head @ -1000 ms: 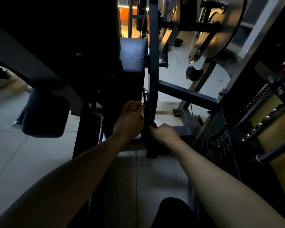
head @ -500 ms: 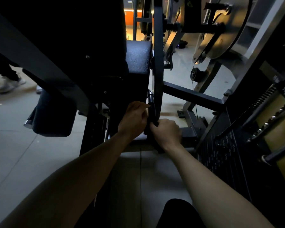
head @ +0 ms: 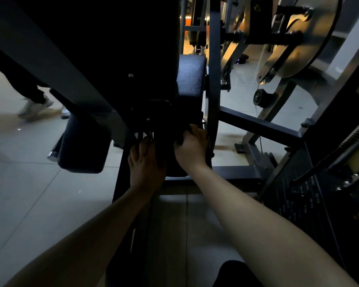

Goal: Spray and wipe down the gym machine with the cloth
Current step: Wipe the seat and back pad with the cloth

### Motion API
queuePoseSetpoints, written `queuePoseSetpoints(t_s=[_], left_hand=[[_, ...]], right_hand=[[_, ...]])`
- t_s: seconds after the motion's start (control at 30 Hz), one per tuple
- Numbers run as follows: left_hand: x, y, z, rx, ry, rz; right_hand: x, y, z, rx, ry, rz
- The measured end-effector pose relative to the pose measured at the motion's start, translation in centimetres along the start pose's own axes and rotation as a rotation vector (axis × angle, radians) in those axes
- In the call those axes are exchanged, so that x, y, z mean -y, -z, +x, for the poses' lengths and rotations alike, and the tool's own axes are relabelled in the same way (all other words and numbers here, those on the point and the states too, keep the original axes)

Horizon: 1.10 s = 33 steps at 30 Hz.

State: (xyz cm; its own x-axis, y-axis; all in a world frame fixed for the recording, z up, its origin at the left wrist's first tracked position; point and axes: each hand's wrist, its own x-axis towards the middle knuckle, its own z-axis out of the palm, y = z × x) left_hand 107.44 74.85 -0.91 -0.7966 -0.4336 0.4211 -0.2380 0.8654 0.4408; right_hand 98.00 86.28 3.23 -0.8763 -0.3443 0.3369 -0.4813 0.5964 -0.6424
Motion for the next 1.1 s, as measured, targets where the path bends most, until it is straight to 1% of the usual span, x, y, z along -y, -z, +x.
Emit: queuePoseSetpoints(t_s=[0.07,0.17,0.23,0.27,0.3,0.37,0.47,0.6,0.67,0.77,0.83,0.9,1.0,1.1], left_hand=[[0.6,-0.6,0.1,0.021,-0.019,0.057],[0.2,-1.3,-0.4,0.033,-0.030,0.005],[-0.1,-1.5,-0.6,0.037,-0.034,-0.010],[-0.2,-1.4,-0.6,0.051,0.000,-0.032],[-0.3,-1.4,-0.5,0.065,0.045,-0.063],[-0.5,-1.3,-0.2,0.064,0.094,-0.112],[-0.6,-1.5,-0.3,0.026,0.076,-0.141],[-0.3,-1.7,-0.1,0.014,0.053,-0.099],[-0.2,-1.6,0.0,0.016,0.046,-0.082],[-0.2,-1.6,0.1,0.031,0.037,-0.067],[-0.3,-1.5,0.2,0.033,0.041,-0.060],[-0.4,-1.2,0.1,0.043,0.034,-0.078],[-0.4,-0.9,0.0,0.075,0.008,-0.143],[0.5,-1.1,-0.2,0.030,-0.022,-0.187]], right_hand=[[-0.7,-0.8,-2.0,-0.041,0.123,0.003],[-1.0,-1.0,-3.8,-0.057,0.292,0.079],[-1.0,-0.6,-3.6,-0.040,0.332,0.113],[-1.3,-0.4,-3.2,-0.028,0.343,0.104],[-1.7,-0.2,-2.6,-0.030,0.342,0.084],[-3.0,0.1,-1.2,-0.084,0.286,0.070],[-3.7,0.4,1.8,-0.129,0.164,0.122],[-1.9,0.4,6.3,-0.113,0.020,0.165],[-1.3,-0.3,6.2,-0.092,0.021,0.113],[-1.5,-0.8,3.0,-0.086,0.054,0.056],[-2.0,-0.8,0.4,-0.117,0.080,0.048],[-1.8,-1.0,-2.2,-0.167,0.122,0.036],[-1.1,-1.5,-5.4,-0.124,0.152,0.073],[-0.5,-1.3,-6.4,-0.110,0.228,0.042]])
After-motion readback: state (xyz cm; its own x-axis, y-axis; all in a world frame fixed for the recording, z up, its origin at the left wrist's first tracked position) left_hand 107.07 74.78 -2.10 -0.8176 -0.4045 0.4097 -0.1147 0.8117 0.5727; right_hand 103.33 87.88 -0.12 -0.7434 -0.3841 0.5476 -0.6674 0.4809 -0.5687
